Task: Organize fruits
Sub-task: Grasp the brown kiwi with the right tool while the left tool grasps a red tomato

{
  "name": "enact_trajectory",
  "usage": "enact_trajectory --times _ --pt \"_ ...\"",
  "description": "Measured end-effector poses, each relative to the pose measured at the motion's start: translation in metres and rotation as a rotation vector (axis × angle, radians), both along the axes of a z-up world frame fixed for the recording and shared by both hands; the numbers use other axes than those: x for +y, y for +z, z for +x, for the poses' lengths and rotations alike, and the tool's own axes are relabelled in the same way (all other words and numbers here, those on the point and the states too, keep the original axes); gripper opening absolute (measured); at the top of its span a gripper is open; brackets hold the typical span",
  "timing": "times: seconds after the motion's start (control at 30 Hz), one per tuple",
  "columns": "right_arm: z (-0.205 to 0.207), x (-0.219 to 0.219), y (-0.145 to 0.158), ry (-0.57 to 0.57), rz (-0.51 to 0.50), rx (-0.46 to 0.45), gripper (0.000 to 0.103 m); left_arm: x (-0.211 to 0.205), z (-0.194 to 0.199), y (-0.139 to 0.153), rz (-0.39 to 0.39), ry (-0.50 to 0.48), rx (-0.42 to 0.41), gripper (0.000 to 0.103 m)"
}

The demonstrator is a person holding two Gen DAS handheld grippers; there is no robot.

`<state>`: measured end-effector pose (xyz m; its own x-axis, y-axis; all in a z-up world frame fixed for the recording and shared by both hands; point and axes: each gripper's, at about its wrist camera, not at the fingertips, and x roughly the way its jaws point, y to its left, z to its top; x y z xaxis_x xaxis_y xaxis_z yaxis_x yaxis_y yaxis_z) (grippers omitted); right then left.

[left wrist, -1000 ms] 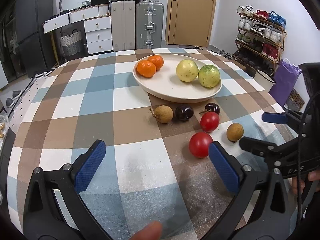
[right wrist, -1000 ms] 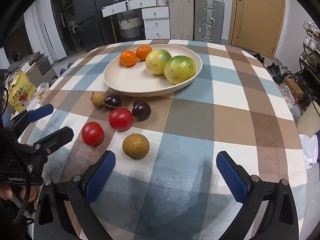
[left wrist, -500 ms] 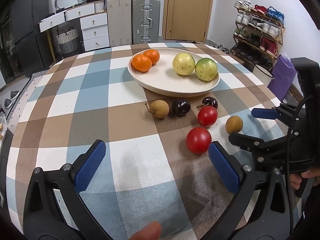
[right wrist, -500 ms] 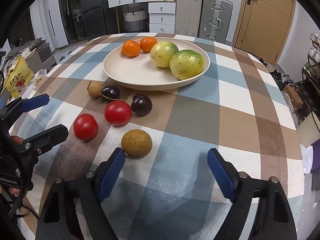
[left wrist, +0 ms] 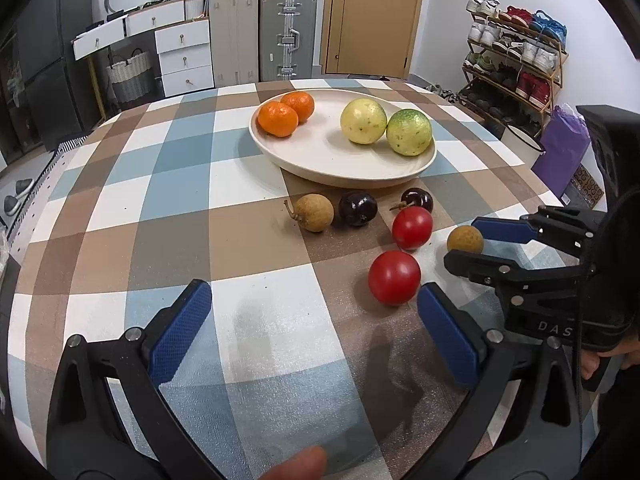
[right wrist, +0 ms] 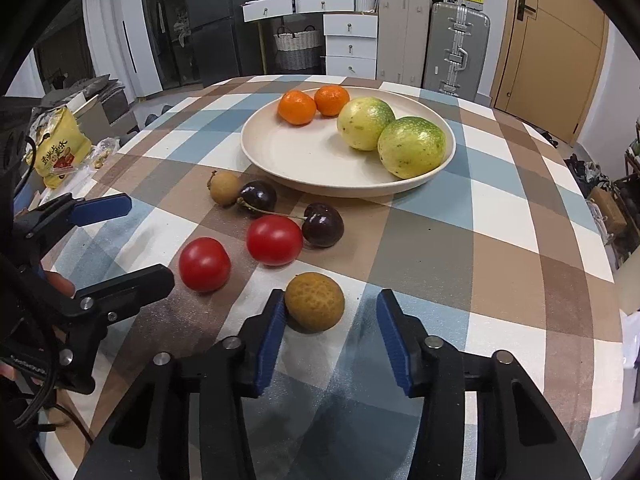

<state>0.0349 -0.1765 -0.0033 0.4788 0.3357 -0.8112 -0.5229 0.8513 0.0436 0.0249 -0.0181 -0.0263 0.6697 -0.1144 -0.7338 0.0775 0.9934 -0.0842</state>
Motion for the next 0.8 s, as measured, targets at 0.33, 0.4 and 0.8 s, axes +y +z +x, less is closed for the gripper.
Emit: enact_trajectory --times 0.33,0.4,0.8 --pt "-0.003 -0.010 0.004 0.019 0.135 0.020 0.029 -0.006 0.003 -0.004 0.012 -0.043 0.025 0.103" --pt "-0.002 -0.009 0.003 0.016 0.128 0.021 0.029 -0.010 0.004 -0.005 0.021 -0.061 0.033 0.102" --pt "0.001 -0.010 0.007 0.013 0.115 -0.001 0.029 -0.024 0.010 -0.009 0.034 -0.113 0.060 0.081"
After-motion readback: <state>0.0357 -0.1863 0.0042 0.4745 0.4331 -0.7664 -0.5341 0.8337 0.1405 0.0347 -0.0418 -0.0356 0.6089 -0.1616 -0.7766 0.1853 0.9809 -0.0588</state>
